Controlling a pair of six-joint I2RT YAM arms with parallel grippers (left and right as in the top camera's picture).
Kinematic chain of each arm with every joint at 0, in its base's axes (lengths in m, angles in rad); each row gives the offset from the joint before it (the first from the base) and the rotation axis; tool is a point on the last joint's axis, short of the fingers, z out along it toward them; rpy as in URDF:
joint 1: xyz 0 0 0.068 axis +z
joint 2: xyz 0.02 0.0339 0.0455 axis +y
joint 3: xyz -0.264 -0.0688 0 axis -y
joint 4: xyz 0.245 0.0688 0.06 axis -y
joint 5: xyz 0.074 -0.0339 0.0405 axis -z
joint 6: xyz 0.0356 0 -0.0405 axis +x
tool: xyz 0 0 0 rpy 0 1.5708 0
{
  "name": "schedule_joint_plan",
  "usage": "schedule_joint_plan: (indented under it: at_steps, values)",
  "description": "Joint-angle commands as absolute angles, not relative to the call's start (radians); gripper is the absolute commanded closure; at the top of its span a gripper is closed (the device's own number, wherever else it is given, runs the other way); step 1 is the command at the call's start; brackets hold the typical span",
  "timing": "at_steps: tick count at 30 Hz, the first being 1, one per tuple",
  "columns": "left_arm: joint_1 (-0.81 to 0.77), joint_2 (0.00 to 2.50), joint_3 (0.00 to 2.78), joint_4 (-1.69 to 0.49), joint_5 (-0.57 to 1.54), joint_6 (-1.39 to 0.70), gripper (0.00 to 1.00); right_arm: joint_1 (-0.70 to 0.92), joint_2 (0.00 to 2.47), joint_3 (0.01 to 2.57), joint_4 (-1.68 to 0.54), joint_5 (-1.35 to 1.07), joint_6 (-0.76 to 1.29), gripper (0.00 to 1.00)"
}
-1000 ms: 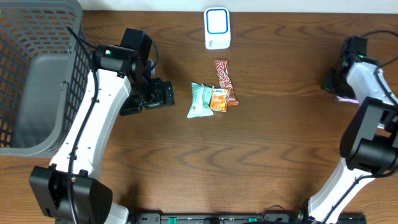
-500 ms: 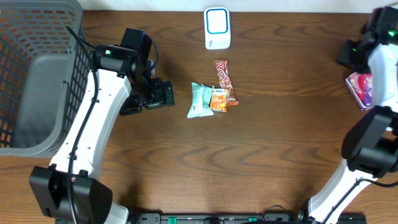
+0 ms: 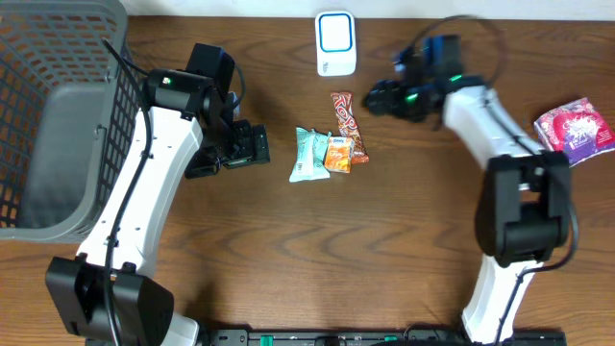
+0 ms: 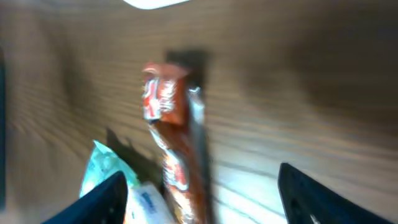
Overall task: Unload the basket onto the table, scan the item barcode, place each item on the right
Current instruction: 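Move the right gripper to the red snack bar and grasp it, then hold the red snack bar up in front of the scanner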
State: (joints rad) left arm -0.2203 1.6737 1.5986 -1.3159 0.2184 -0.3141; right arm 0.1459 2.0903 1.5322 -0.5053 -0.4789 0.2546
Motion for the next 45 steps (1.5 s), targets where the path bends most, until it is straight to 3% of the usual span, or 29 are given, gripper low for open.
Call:
schedule_joint_plan:
  at_steps: [1, 9, 11, 15, 19, 20, 23, 24, 37, 45]
  values:
    - [-0.217, 1.676, 1.599, -1.319, 0.208, -0.305, 0.02, 0.229, 2.080, 1.444, -0.406, -0.348, 0.437, 0.30]
    - [-0.217, 1.676, 1.599, -1.319, 0.208, -0.305, 0.02, 0.329, 2.080, 1.371, -0.315, -0.232, 0.460, 0.34]
    - [-0.217, 1.676, 1.599, -1.319, 0.208, -0.305, 0.02, 0.338, 2.080, 1.365, -0.314, -0.221, 0.459, 0.36]
    - [-0.217, 1.676, 1.599, -1.319, 0.208, -0.305, 0.02, 0.346, 2.080, 1.345, -0.317, -0.206, 0.459, 0.53]
    - [-0.217, 1.676, 1.599, -1.319, 0.208, -0.305, 0.02, 0.346, 2.081, 1.317, -0.315, -0.150, 0.459, 0.53]
    - [-0.217, 1.676, 1.599, -1.319, 0.208, -0.305, 0.02, 0.346, 2.082, 1.312, -0.315, -0.140, 0.459, 0.56]
    - [-0.217, 1.676, 1.599, -1.319, 0.208, -0.305, 0.02, 0.346, 2.082, 1.306, -0.308, -0.141, 0.458, 0.91]
    - [-0.217, 1.676, 1.599, -1.319, 0.208, -0.305, 0.02, 0.346, 2.081, 1.309, -0.301, -0.146, 0.459, 0.99]
    - [-0.217, 1.676, 1.599, -1.319, 0.208, -0.305, 0.02, 0.255, 1.974, 1.559, -0.284, -0.290, 0.479, 0.99]
    - [-0.217, 1.676, 1.599, -1.319, 0.208, -0.305, 0.02, 0.256, 1.993, 1.583, -0.112, -0.233, 0.574, 0.99]
